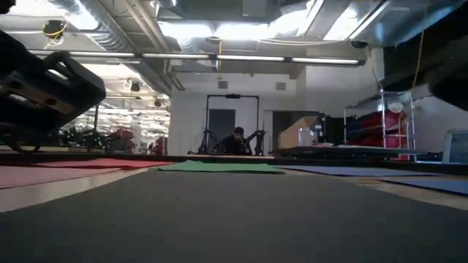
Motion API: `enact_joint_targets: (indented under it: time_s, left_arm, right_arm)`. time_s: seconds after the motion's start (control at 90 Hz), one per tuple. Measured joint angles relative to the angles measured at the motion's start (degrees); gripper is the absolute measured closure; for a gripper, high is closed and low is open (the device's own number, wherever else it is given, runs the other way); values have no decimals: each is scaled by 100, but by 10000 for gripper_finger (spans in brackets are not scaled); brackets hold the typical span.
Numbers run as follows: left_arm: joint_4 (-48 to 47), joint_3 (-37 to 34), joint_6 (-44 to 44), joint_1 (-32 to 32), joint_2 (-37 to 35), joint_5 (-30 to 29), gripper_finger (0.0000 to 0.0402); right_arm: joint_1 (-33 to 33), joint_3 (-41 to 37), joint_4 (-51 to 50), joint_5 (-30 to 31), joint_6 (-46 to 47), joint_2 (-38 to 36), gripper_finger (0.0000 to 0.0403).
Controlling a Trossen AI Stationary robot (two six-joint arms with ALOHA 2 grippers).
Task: Organize paper
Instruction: Stack the black paper on top of the black papers
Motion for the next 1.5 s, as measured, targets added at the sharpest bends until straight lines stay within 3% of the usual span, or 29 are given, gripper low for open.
enact_joint_targets:
  time_s: [0.244, 0.6, 0.978, 1.278, 1.5]
  left_arm:
    - [10, 0, 104, 214, -4, -9, 402]
    - [9, 2, 280, 284, -7, -4, 402]
    - [3, 2, 370, 143, -7, -4, 402]
    - [-4, 2, 459, 13, -9, -2, 402]
    - [11, 2, 466, 8, -9, -4, 402]
  right_arm:
    - [-35, 0, 270, 489, 179, 0, 403]
    - [-15, 335, 760, 278, 560, 635, 403]
    - [79, 1498, -498, 667, 425, 1424, 403]
    - [71, 1764, -889, 1296, 435, 1486, 403]
    - [61, 1770, -992, 1401, 559, 1486, 403]
